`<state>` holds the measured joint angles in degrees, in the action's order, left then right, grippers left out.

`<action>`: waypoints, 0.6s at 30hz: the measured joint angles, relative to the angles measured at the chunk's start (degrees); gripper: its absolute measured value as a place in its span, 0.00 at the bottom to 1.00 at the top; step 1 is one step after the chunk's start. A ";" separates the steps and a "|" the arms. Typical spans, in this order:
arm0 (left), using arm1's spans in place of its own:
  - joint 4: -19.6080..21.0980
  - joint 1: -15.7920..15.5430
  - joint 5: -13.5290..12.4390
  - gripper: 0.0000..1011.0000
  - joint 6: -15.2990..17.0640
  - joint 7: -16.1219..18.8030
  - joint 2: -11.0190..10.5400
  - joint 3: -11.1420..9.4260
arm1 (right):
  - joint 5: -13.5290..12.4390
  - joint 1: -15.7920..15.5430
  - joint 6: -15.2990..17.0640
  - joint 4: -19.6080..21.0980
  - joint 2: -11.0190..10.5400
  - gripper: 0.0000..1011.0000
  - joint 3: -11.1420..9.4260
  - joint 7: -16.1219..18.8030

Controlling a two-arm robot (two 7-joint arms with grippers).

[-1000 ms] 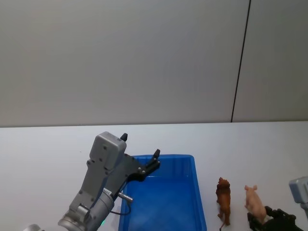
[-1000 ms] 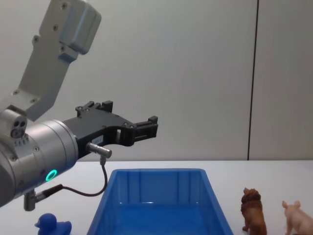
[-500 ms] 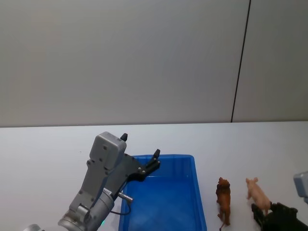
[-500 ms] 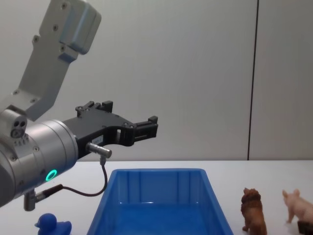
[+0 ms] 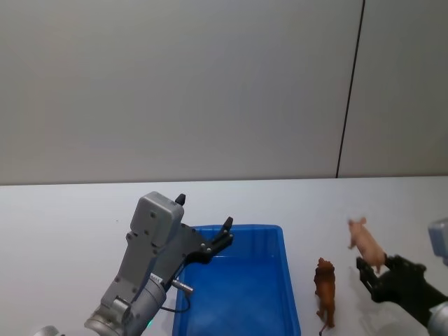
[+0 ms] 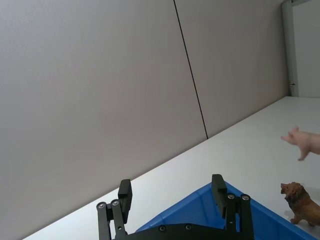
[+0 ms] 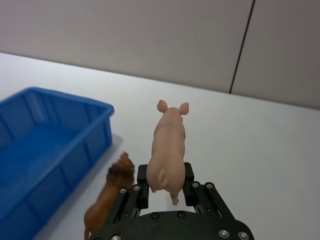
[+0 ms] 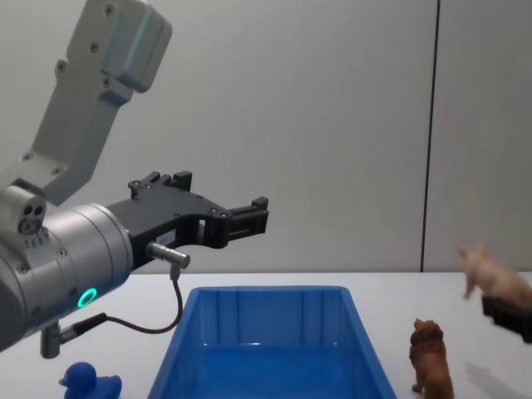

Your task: Pick up the two dolls from the table and place them into the box.

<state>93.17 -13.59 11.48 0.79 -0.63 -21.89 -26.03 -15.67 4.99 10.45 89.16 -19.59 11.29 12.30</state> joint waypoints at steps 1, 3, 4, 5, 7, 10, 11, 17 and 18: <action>0.00 0.00 0.00 0.99 0.00 0.00 0.00 0.00 | 0.06 0.49 -0.04 0.35 0.13 0.36 0.04 0.64; 0.00 0.00 0.00 0.99 0.00 0.00 0.00 0.00 | 0.10 0.94 -0.04 0.64 0.28 0.36 0.12 1.34; 0.00 0.00 0.00 0.99 0.00 0.00 0.00 0.00 | 0.11 1.39 0.03 0.88 0.44 0.36 0.21 2.09; 0.00 0.00 0.00 0.99 0.00 0.00 0.00 0.00 | 0.12 1.64 0.14 1.00 0.54 0.36 0.27 2.59; 0.00 0.00 0.00 0.99 0.00 0.00 0.00 0.00 | 0.13 2.45 0.53 1.33 0.90 0.36 0.49 3.82; 0.00 0.00 0.00 0.99 0.00 0.00 0.00 0.00 | 0.15 3.58 1.29 1.63 1.49 0.36 0.92 5.61; 0.00 0.00 0.00 0.99 0.00 0.00 0.00 0.00 | 0.15 3.85 1.61 1.66 1.64 0.36 1.03 6.19; 0.00 0.00 0.00 0.99 0.00 0.00 0.00 0.00 | 0.23 5.91 3.86 1.62 3.04 0.36 2.11 9.37; 0.00 0.00 0.00 0.99 0.00 0.00 0.00 0.00 | 0.26 6.49 4.64 1.42 3.49 0.36 2.47 10.21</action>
<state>93.17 -13.59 11.48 0.79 -0.63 -21.89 -26.02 -15.40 11.48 15.09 90.58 -16.10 13.77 22.50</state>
